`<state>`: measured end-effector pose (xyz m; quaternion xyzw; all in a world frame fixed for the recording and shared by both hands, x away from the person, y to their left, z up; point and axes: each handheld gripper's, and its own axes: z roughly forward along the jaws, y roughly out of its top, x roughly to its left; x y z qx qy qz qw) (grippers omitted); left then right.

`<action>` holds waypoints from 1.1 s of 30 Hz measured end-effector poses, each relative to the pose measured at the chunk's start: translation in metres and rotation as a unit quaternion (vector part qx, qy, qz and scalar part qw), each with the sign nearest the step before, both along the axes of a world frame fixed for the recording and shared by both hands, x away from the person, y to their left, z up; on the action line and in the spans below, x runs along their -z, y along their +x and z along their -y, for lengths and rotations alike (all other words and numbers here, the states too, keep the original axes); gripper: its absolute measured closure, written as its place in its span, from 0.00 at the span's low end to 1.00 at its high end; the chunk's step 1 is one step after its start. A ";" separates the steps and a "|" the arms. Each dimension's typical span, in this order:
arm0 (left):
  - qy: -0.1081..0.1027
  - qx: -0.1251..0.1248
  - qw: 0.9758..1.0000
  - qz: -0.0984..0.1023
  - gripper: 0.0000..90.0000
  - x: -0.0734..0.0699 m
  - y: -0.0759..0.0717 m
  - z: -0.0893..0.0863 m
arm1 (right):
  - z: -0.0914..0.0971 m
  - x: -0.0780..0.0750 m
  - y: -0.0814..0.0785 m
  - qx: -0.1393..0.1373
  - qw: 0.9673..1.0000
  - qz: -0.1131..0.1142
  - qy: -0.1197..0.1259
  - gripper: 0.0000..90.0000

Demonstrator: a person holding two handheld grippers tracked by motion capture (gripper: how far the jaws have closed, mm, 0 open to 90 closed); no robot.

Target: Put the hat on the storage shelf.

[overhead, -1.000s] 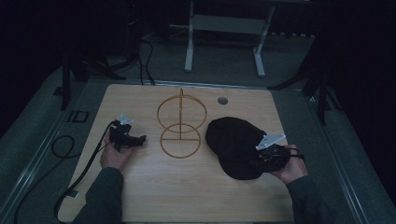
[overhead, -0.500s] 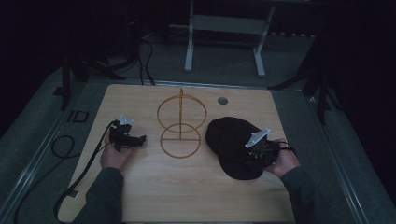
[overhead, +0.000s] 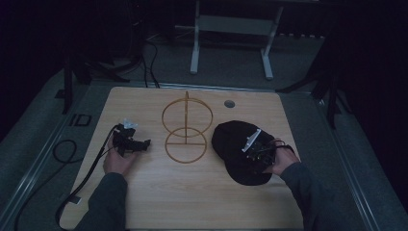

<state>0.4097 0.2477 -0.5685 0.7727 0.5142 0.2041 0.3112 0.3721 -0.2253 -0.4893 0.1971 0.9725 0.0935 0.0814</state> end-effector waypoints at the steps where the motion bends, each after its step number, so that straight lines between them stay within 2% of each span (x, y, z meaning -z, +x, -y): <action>1: 0.000 0.000 1.000 0.000 0.03 0.000 0.000 0.000 | -0.001 0.000 0.002 -0.003 1.000 -0.007 -0.002 0.38; 2: 0.000 0.000 1.000 0.000 0.03 0.000 0.000 0.000 | -0.004 0.000 0.006 -0.011 1.000 -0.024 -0.007 0.42; 3: 0.000 0.000 1.000 0.000 0.03 0.000 0.000 0.000 | -0.004 0.000 0.006 -0.011 1.000 -0.024 -0.007 0.42; 5: 0.000 0.000 1.000 0.000 0.03 0.000 0.000 0.000 | -0.007 0.000 0.010 -0.023 0.999 -0.046 -0.013 0.50; 7: 0.000 0.000 1.000 0.000 0.03 0.000 0.000 0.000 | -0.008 0.000 0.012 -0.030 0.998 -0.058 -0.015 0.55; 13: 0.000 0.001 1.000 0.000 0.03 0.000 0.000 0.000 | -0.012 -0.001 0.014 -0.047 0.995 -0.084 -0.020 0.71; 17: 0.000 0.001 1.000 0.001 0.03 0.000 0.000 0.000 | -0.013 -0.001 0.016 -0.043 0.994 -0.099 -0.021 0.76; 20: 0.000 0.001 1.000 0.001 0.03 0.000 0.000 0.000 | -0.014 -0.001 0.016 -0.046 0.993 -0.102 -0.023 0.78; 23: 0.000 0.001 1.000 0.001 0.04 0.000 0.000 0.000 | -0.017 -0.004 0.015 -0.061 0.993 -0.101 -0.027 0.83; 33: -0.001 0.002 1.000 0.002 0.04 0.000 -0.001 0.000 | -0.018 -0.011 0.016 -0.061 0.993 -0.091 -0.041 0.86</action>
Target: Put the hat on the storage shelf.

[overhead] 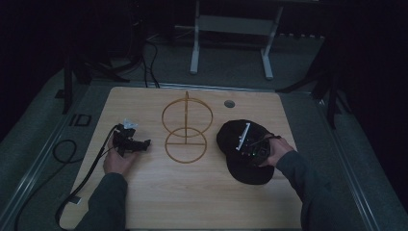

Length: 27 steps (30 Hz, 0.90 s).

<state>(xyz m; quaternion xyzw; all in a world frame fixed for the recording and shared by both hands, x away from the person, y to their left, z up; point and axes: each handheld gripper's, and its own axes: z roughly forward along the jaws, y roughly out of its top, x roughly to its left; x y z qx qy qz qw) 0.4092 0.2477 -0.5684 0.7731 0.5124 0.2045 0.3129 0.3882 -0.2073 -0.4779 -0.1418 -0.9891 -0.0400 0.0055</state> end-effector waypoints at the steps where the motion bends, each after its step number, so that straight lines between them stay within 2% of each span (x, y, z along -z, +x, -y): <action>1: 0.000 0.000 1.000 0.000 0.04 0.000 0.000 0.000 | 0.000 -0.002 0.000 0.000 1.000 0.001 0.000 0.86; 18: 0.000 0.001 1.000 0.000 0.04 0.000 0.000 0.000 | 0.000 -0.029 0.004 -0.010 1.000 0.018 0.002 0.86; 27: 0.000 0.001 1.000 0.000 0.04 0.000 0.000 0.000 | 0.002 -0.052 0.006 -0.009 0.999 0.031 0.007 0.86</action>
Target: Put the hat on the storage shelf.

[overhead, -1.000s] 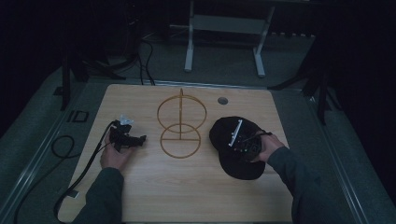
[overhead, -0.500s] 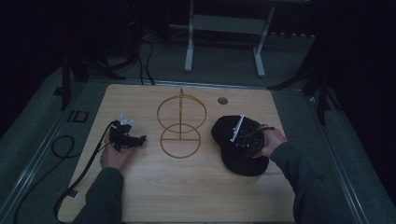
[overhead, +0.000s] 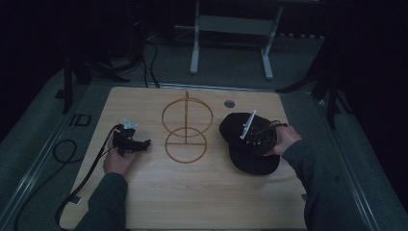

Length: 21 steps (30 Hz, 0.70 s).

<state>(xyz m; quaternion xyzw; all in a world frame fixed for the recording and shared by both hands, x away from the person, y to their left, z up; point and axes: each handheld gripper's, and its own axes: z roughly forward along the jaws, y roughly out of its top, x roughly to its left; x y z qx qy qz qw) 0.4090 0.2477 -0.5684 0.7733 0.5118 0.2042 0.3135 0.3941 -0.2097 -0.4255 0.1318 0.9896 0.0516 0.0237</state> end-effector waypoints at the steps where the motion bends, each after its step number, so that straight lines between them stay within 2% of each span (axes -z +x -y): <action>1: 0.000 0.000 1.000 0.000 0.04 0.000 0.000 0.000 | 0.000 0.000 0.000 0.000 1.000 0.000 0.000 0.86; 21: 0.001 0.002 1.000 0.000 0.05 0.000 0.000 0.000 | -0.003 -0.043 0.002 -0.008 1.000 0.020 0.005 0.86</action>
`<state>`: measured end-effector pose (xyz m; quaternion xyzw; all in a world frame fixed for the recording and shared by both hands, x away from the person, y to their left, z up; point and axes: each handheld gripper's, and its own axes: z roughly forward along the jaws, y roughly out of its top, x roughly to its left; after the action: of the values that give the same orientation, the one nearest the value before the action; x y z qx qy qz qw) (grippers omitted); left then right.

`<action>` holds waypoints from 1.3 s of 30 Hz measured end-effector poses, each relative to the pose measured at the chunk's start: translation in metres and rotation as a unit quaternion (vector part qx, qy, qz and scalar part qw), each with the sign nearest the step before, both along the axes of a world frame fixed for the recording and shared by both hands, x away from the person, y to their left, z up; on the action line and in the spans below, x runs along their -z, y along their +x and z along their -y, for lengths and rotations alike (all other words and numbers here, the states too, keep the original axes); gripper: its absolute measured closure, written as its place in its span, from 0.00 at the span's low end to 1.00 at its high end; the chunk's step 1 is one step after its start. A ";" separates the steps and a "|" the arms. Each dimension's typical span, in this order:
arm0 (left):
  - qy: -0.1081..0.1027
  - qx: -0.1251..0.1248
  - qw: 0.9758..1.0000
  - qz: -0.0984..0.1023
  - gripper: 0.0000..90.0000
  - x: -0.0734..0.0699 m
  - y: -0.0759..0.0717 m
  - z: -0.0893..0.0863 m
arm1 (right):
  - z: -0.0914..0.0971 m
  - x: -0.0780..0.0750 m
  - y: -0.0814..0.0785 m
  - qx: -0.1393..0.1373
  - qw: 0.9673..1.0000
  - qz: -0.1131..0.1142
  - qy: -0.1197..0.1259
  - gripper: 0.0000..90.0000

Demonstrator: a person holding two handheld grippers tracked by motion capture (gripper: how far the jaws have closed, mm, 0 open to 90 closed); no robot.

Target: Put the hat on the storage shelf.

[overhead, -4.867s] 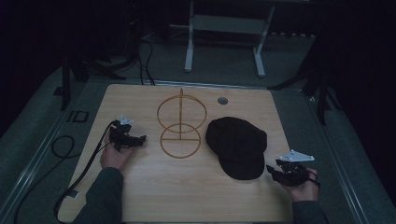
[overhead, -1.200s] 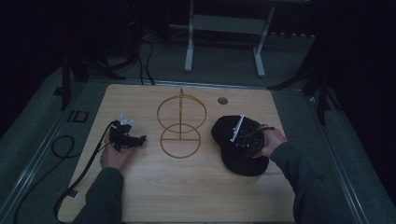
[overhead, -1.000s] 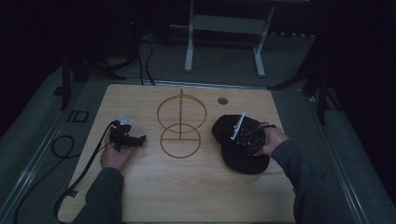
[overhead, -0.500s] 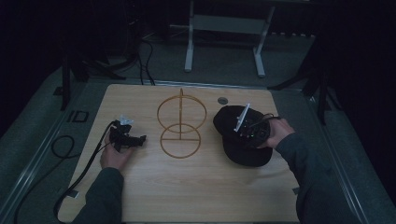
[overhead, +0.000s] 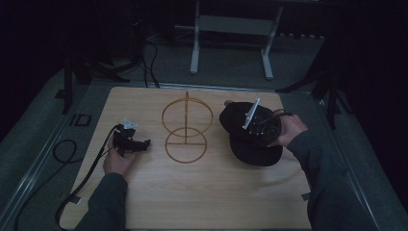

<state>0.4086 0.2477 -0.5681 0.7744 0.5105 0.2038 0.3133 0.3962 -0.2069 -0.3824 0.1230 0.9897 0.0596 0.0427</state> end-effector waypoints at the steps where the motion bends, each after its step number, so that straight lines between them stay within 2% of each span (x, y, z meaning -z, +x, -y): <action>1: 0.000 0.000 1.000 0.000 0.05 0.000 0.000 0.000 | 0.000 0.000 0.000 0.000 1.000 0.000 0.000 0.86; 15: 0.000 0.000 1.000 0.000 0.05 0.000 0.000 0.000 | -0.003 -0.024 0.002 -0.010 1.000 0.004 0.005 0.86; 39: -0.001 -0.001 1.000 0.000 0.05 0.000 0.000 0.000 | -0.003 -0.056 0.006 -0.019 1.000 0.010 0.014 0.86</action>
<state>0.4083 0.2475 -0.5681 0.7736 0.5113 0.2041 0.3139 0.4019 -0.2038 -0.3267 0.1040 0.9905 0.0753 0.0501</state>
